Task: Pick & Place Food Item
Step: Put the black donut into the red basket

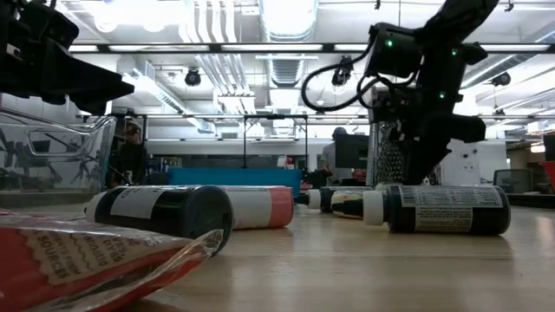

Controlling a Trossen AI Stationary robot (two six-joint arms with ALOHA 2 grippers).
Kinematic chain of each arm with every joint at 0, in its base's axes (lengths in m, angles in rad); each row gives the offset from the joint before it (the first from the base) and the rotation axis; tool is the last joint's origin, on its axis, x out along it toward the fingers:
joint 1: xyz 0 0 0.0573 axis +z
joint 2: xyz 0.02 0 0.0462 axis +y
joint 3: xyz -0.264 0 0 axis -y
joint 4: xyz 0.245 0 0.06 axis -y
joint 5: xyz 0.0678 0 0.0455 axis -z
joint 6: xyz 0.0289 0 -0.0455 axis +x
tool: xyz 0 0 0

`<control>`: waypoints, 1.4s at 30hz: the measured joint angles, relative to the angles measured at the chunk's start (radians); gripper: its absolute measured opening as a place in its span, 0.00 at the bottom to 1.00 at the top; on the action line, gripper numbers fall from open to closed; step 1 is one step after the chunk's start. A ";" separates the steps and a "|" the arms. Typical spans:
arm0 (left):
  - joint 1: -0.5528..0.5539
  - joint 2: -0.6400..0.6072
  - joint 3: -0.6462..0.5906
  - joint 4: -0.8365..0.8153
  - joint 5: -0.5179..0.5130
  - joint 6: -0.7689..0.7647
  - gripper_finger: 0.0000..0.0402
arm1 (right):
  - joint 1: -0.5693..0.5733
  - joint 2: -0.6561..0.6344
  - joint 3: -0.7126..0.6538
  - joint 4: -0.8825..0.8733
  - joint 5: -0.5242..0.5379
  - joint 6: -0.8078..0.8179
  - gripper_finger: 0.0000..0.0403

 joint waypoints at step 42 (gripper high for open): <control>0.000 0.016 0.000 -0.007 0.000 -0.023 0.42 | 0.603 -0.054 0.386 -0.684 0.086 0.662 0.03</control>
